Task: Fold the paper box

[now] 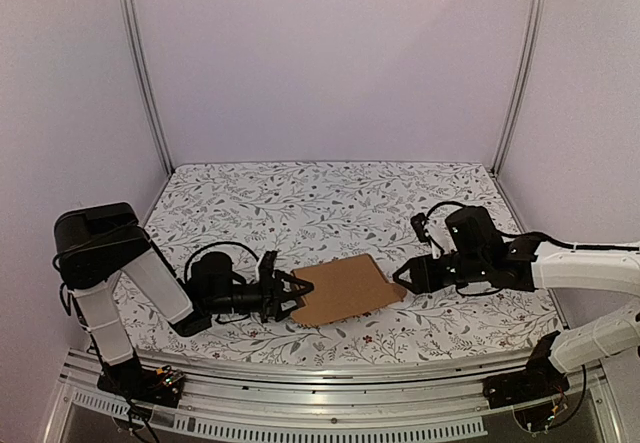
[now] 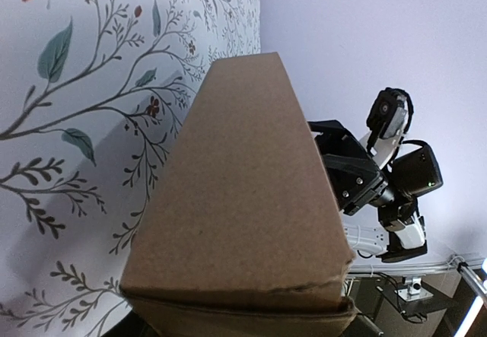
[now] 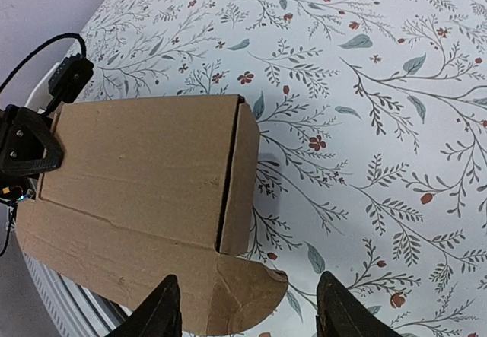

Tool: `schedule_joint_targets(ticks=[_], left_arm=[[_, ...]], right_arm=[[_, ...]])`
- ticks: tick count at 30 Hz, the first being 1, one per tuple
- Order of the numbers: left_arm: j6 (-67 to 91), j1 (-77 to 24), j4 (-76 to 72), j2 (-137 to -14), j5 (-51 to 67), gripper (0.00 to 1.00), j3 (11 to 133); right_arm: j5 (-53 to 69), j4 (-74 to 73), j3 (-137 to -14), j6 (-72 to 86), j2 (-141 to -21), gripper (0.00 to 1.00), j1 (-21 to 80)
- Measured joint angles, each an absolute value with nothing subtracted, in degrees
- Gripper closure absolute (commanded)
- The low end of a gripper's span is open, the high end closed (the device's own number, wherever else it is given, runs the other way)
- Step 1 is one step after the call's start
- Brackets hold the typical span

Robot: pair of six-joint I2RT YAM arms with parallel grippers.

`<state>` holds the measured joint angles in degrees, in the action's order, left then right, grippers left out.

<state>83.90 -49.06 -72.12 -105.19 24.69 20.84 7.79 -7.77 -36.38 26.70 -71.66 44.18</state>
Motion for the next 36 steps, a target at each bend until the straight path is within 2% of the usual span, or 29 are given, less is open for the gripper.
schedule_joint_targets(ticks=[5, 6, 9, 15, 19, 24, 29, 36], left_arm=[[86.76, -44.75, -74.32, -104.92, 30.04, 0.59, 19.55], [87.48, -44.10, -74.52, -104.92, 31.20, 0.59, 19.49], [89.58, -42.83, -74.83, -104.71, 34.15, 0.60, 19.14], [91.61, -41.28, -74.59, -99.26, 38.65, 0.62, 17.87], [91.00, -40.18, -71.57, -91.09, 41.47, 0.61, 17.93], [84.90, -36.71, -54.06, -74.91, 45.23, 0.59, 20.16], [78.00, -31.68, -38.81, -63.07, 49.89, 0.63, 24.49], [76.20, -27.07, -32.36, -60.01, 56.84, 0.66, 24.82]], right_arm=[[8.21, -10.20, -39.16, 21.56, -65.43, 0.28, 44.21], [8.27, -10.35, -39.68, 20.75, -64.60, 0.23, 44.21], [8.73, -11.09, -41.85, 17.34, -62.48, 0.02, 44.23], [9.91, -12.82, -45.84, 11.11, -60.45, 0.01, 44.23], [11.35, -13.91, -47.44, 6.42, -59.64, 0.01, 44.34], [12.21, -14.85, -47.66, -3.92, -57.60, 0.01, 47.75], [10.94, -14.92, -47.62, -17.96, -53.84, 0.01, 53.12], [0.01, -10.59, -46.92, -35.48, -52.45, 0.01, 63.70]])
